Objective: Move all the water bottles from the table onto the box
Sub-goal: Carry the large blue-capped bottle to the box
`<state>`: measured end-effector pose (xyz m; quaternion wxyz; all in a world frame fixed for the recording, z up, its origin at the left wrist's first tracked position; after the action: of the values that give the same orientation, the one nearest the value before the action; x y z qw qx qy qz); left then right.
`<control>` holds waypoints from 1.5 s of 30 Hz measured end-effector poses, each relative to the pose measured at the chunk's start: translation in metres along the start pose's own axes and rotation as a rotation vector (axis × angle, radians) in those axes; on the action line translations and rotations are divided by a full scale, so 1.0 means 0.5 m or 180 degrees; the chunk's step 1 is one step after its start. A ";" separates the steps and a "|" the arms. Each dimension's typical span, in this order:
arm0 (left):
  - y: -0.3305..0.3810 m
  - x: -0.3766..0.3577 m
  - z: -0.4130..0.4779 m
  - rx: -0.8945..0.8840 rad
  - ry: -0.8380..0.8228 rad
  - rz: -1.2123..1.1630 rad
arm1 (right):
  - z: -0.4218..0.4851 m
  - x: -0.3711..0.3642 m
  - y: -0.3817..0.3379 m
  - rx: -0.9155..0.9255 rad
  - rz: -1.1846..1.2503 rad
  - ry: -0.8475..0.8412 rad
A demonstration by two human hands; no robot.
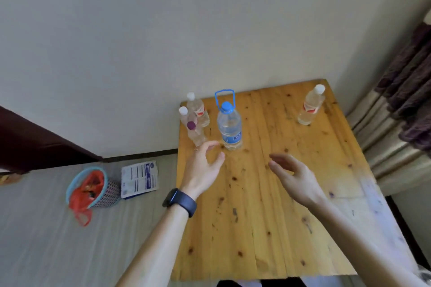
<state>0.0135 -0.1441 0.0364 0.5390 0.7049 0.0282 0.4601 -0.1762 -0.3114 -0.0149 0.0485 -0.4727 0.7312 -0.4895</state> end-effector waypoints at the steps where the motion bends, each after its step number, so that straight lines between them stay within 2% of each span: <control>1: -0.008 -0.006 0.021 0.0070 0.0021 -0.0041 | 0.035 -0.013 0.001 -0.0125 0.0106 -0.0105; 6: -0.060 -0.043 0.136 0.0400 0.0175 -0.0383 | 0.192 -0.076 0.037 -0.0825 0.0458 -0.0394; 9: -0.048 -0.046 0.221 0.0102 0.0588 -0.0354 | 0.274 -0.118 0.050 -0.0995 0.0609 -0.0465; 12: -0.034 -0.064 0.287 -0.0153 0.0685 -0.0020 | 0.344 -0.171 0.044 -0.0856 0.0731 -0.0526; 15: -0.056 -0.101 0.344 -0.0505 0.0553 0.0126 | 0.399 -0.221 0.021 -0.0594 0.0454 -0.0601; 17: -0.090 -0.119 0.362 -0.0459 0.0530 0.0119 | 0.431 -0.246 0.004 -0.0380 0.0188 -0.0580; 21: -0.134 -0.119 0.377 -0.0390 0.0867 -0.0115 | 0.485 -0.291 -0.014 -0.0079 -0.0048 -0.0500; 26: -0.139 -0.130 0.406 -0.0601 0.0854 -0.0456 | 0.525 -0.305 -0.006 0.0026 -0.0151 -0.0225; 28: -0.147 -0.130 0.413 -0.0604 0.0843 -0.0551 | 0.532 -0.314 -0.011 0.0191 -0.0170 -0.0151; 34: -0.178 -0.103 0.421 -0.0480 0.0855 -0.0538 | 0.525 -0.335 -0.039 0.0335 -0.0114 -0.0362; 40: -0.187 -0.082 0.363 0.0338 0.1095 -0.0862 | 0.402 -0.282 0.000 0.0356 -0.0420 -0.0258; 45: -0.108 -0.113 0.285 0.0361 0.0866 -0.1102 | 0.277 -0.184 0.023 0.0426 -0.0419 0.0115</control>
<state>0.1024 -0.2562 -0.0404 0.5606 0.6503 0.2470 0.4492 -0.0595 -0.3353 -0.1311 0.0345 -0.5065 0.6650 -0.5478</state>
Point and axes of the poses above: each hand's wrist, its own z-axis towards the middle knuckle, its own x-axis out of the back of the hand, y = z × x, the point moved 8 cm from there along z, towards the middle knuckle, and after that the axes turned 14 degrees about -x, right-handed, at the moved point
